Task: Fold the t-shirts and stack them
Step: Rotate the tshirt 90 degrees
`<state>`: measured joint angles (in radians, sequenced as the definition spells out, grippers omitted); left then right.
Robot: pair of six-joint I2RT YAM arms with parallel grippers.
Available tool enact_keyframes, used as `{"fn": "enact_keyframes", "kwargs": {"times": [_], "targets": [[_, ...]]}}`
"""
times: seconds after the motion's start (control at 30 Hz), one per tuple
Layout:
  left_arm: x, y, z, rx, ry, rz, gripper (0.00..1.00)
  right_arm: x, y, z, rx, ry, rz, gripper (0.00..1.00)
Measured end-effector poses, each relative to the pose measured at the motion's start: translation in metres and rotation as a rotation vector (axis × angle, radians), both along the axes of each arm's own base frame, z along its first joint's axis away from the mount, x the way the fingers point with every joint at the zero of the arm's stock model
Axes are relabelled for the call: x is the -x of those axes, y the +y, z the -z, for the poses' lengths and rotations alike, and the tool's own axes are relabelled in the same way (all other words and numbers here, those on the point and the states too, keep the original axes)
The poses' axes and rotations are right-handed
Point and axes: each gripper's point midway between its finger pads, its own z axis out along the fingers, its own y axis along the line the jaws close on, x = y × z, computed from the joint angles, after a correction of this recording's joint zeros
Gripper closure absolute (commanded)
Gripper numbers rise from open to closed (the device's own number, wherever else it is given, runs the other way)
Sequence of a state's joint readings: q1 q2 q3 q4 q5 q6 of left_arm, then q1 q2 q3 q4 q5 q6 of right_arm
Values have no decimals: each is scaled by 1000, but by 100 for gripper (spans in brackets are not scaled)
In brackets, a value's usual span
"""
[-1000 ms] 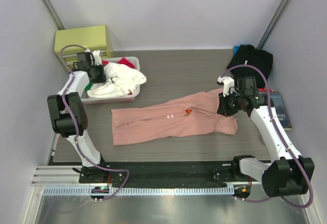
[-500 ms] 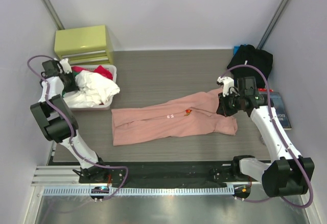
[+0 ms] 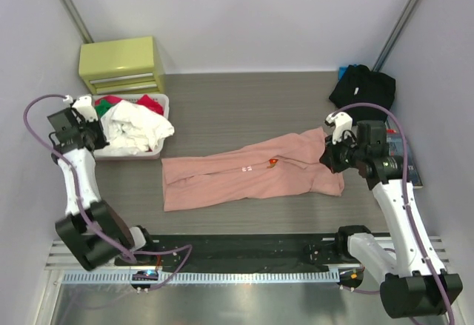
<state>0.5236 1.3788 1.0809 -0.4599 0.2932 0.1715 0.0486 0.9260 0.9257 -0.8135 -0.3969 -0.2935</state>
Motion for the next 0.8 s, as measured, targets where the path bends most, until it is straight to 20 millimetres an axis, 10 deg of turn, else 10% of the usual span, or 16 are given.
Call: {"fn": "enact_keyframes", "kwargs": {"times": [0.2,0.33,0.63,0.8], "targets": [[44,-37,-97,-122,-294,41,100,-2,-11,8,-16,12,104,99],[56,-70,-128,-41,-372,124,100,-18,-3,37,-64,181,117,99],[70,-109,-57,276,-120,206,100,-87,21,75,-192,423,121,99],[81,-114,-59,270,-100,218,100,-105,32,100,-269,515,134,99]]}}
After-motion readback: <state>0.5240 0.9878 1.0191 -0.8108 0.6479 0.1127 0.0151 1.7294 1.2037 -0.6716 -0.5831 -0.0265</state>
